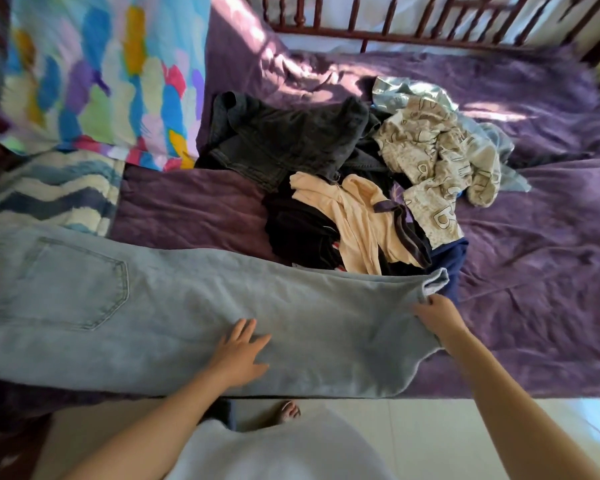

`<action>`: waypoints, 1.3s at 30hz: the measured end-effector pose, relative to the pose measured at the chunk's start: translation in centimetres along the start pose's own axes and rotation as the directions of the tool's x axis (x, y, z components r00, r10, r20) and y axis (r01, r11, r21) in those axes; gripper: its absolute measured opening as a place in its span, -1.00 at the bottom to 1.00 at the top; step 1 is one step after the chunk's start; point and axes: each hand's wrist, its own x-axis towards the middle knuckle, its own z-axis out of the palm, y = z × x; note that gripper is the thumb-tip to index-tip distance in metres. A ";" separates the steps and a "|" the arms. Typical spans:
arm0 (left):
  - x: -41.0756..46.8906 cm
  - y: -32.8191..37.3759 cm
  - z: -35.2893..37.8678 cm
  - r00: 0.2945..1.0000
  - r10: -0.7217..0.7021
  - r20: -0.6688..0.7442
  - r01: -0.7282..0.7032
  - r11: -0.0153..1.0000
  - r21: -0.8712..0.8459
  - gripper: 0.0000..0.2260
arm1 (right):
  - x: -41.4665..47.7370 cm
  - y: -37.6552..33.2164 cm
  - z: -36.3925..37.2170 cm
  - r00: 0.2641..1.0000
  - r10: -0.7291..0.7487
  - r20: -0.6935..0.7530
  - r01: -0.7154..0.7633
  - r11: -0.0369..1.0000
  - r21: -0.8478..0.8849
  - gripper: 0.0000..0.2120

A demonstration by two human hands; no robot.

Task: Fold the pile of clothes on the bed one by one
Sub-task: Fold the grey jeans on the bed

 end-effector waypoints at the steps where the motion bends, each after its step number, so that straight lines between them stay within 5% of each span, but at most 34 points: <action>1: 0.2 -0.3 -0.4 1.000 0.008 0.021 -0.007 0.998 -0.055 -0.45 | -0.7 -1.2 1.0 0.999 -0.048 0.018 0.049 0.998 -0.038 -0.87; 4: 0.1 -0.9 -1.9 0.999 0.035 0.013 -0.027 0.910 -0.413 -0.51 | -3.2 -4.9 4.0 0.986 -0.147 0.077 0.156 0.980 -0.124 -0.70; 6: -0.4 -1.4 -3.0 1.000 -0.020 -0.014 0.001 0.619 -0.785 -0.58 | -5.2 -7.7 5.7 0.979 -0.173 0.103 0.185 0.976 -0.113 -0.70; 8: -1.2 -2.0 -4.5 0.997 -0.083 0.002 0.018 0.204 -0.979 -0.67 | -7.3 -11.4 7.0 0.962 -0.241 0.131 0.252 0.965 -0.076 -0.75; 11: -2.5 -4.2 -8.0 0.997 -0.078 0.001 -0.022 -0.283 -0.959 -0.70 | -10.8 -17.8 9.4 0.894 -0.409 0.184 0.414 0.910 0.012 -0.95; 14: -3.7 -9.0 -11.4 0.981 -0.170 -0.092 -0.163 -0.471 -0.867 -0.60 | -14.2 -23.1 13.9 0.786 -0.562 0.256 0.559 0.824 0.095 -0.91; 21: -7.7 -20.3 -12.6 0.958 -0.285 -0.013 -0.139 -0.425 -0.894 -0.48 | -20.5 -26.3 26.7 0.614 -0.627 0.479 0.690 0.722 0.061 -0.84; 25: -7.6 -24.5 -10.4 0.909 -0.409 0.077 -0.046 -0.284 -0.958 -0.64 | -21.9 -24.8 30.8 0.493 -0.571 0.656 0.687 0.718 0.109 -0.80; 27: -6.5 -25.4 -8.3 0.857 -0.505 0.102 0.080 -0.064 -0.995 -0.49 | -22.0 -23.6 32.1 0.472 -0.430 0.770 0.506 0.847 0.163 -0.67; 30: -5.2 -24.9 -5.8 0.803 -0.596 0.013 0.224 0.282 -0.933 -0.51 | -20.9 -22.0 33.1 0.560 -0.311 0.768 0.434 0.899 0.048 -0.62; 33: -5.1 -24.0 -6.0 0.803 -0.555 -0.219 0.145 0.537 -0.831 -0.65 | -18.1 -20.5 32.1 0.747 -0.318 0.583 0.455 0.885 -0.101 -0.63; 37: -6.5 -24.2 -9.8 0.808 -0.411 -0.422 -0.050 0.666 -0.745 -0.51 | -15.1 -18.2 28.9 0.884 -0.307 0.352 0.399 0.888 -0.228 -0.64; 39: -8.3 -25.2 -12.8 0.743 -0.384 -0.549 -0.174 0.681 -0.712 -0.49 | -14.8 -17.6 27.7 0.911 -0.350 0.218 0.398 0.885 -0.243 -0.59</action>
